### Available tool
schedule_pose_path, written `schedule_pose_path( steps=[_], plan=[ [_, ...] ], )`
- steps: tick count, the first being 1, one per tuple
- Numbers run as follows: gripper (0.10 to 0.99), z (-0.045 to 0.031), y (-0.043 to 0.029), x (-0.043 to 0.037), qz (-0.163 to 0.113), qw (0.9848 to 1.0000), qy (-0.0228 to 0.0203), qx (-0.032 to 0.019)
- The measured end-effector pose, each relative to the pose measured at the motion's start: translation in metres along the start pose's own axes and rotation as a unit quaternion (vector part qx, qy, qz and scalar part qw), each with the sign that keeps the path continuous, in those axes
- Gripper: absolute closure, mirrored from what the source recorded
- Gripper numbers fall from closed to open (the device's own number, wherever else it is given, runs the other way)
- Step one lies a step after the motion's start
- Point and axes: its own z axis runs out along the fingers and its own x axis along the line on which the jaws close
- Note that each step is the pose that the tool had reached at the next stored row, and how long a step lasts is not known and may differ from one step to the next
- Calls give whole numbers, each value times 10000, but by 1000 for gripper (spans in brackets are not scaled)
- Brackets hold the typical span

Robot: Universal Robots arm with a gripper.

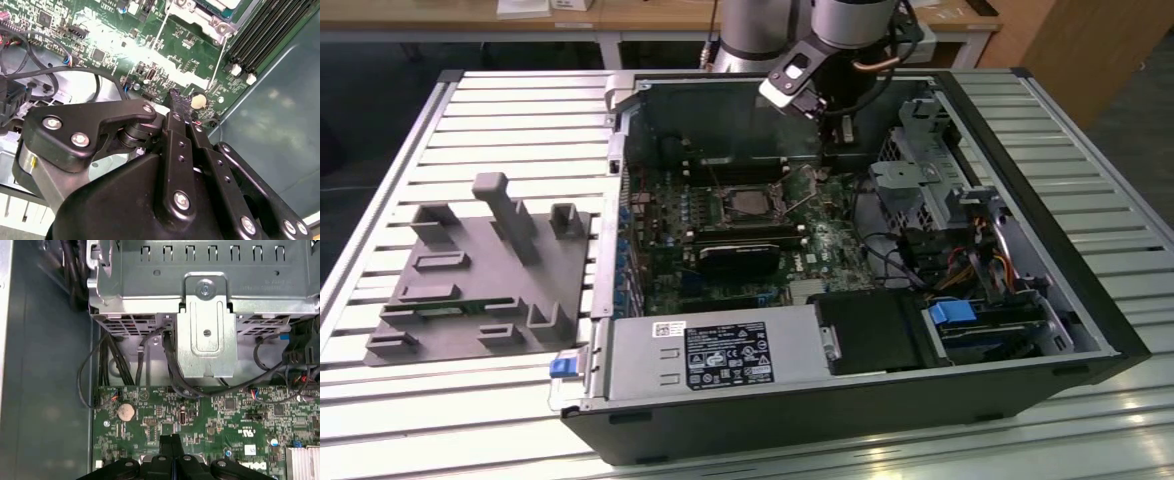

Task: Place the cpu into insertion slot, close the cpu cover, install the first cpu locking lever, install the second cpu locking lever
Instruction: 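Close the cpu cover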

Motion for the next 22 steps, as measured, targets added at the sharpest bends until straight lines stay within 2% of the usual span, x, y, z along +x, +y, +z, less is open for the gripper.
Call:
schedule_pose_path(
  steps=[8, 22],
  plan=[
    [980, 94, 34, -1, -1, 10000, -7, 12],
    [980, 259, 42, -4, -3, 10000, -40, 43]
  ],
)
